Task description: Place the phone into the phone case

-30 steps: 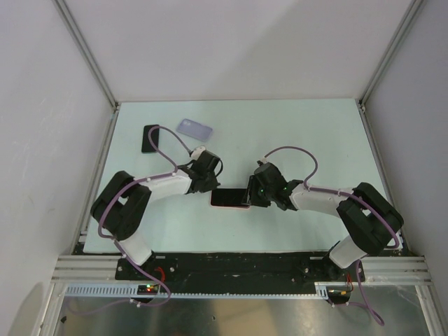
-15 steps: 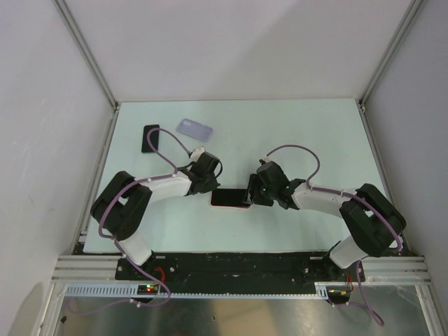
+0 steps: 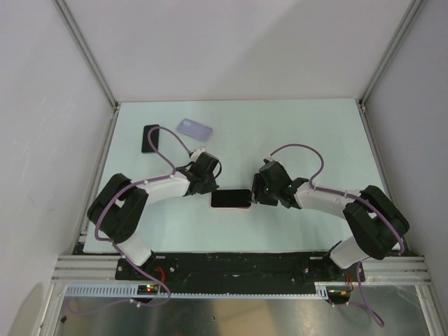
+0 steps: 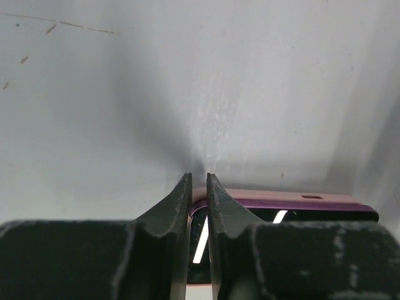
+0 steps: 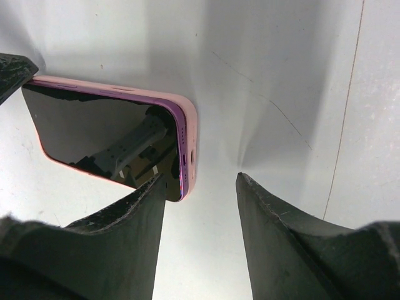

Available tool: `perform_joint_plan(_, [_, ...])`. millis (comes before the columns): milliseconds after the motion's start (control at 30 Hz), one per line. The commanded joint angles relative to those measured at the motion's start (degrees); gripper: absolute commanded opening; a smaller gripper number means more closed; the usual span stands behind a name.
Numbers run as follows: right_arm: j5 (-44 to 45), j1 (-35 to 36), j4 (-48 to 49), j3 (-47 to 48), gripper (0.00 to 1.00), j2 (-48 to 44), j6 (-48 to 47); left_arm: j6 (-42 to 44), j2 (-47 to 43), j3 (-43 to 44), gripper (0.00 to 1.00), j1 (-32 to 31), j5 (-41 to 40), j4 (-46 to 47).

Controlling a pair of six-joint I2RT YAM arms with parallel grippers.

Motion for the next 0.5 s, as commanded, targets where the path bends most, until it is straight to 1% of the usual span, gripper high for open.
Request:
perform_joint_plan(0, [2.1, 0.0, -0.4, 2.8, 0.54, -1.0, -1.3, 4.8, -4.9, 3.0, 0.26, 0.1, -0.5, -3.3])
perform_joint_plan(33, [2.2, 0.0, -0.4, 3.0, 0.53, -1.0, -1.4, 5.2, -5.3, 3.3, 0.29, 0.1, -0.7, -3.5])
perform_joint_plan(100, [2.6, 0.0, -0.4, 3.6, 0.53, -0.8, -1.6, 5.7, -6.0, 3.2, 0.33, 0.1, -0.8, -4.1])
perform_joint_plan(200, [3.1, 0.0, -0.4, 4.9, 0.52, -0.2, -1.9, 5.7, -6.8, 2.1, 0.34, -0.1, -0.8, -4.3])
perform_joint_plan(467, [3.7, 0.1, -0.8, 8.5, 0.49, 4.0, -2.8, 6.2, -6.0, 0.3, 0.24, -0.1, 0.5, -4.3])
